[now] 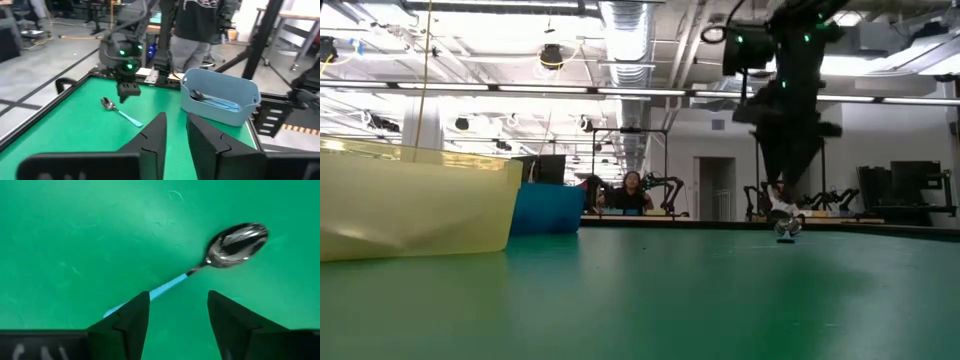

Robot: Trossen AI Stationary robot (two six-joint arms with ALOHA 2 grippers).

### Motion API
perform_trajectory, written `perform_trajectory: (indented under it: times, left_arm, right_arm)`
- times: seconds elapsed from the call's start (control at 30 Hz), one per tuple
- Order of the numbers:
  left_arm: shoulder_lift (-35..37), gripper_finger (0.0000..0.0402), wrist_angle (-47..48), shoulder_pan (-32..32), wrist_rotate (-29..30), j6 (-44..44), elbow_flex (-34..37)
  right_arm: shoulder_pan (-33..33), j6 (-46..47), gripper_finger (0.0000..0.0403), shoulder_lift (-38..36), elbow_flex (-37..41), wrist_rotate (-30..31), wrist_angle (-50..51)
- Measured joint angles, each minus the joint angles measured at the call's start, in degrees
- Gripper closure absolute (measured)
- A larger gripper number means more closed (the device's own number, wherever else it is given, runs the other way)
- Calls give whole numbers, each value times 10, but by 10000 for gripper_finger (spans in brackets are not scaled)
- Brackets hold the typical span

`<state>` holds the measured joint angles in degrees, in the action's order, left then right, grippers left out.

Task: Sort silverware by color (type)
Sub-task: Put the blue spoon into the blue bin

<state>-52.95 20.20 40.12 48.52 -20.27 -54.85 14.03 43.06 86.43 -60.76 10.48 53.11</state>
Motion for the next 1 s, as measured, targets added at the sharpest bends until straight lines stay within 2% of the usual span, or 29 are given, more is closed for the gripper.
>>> perform_trajectory:
  times: [0.13, 0.33, 0.47, 0.67, 0.83, 1.0]
  left_arm:
    - [-11, 324, 2, 0, 15, -17, 0]
    - [-16, 303, 10, -11, 30, -56, 0]
    - [-16, 301, 19, -22, 31, -63, 0]
    - [-16, 301, 22, -32, 32, -64, 0]
    - [-16, 301, 23, -32, 27, -64, 0]
    - [-16, 301, 26, -32, 28, -64, 0]
  right_arm:
    - [-5, 43, 189, 1, 49, 0, -51]
    - [7, 111, 188, 1, 76, 3, -61]
    - [5, 148, 188, 1, 77, 12, -90]
    - [-6, 226, 195, 1, 77, 75, -88]
    - [-6, 265, 209, 5, 77, 86, -90]
    - [-15, 290, 220, 41, 77, 89, -104]
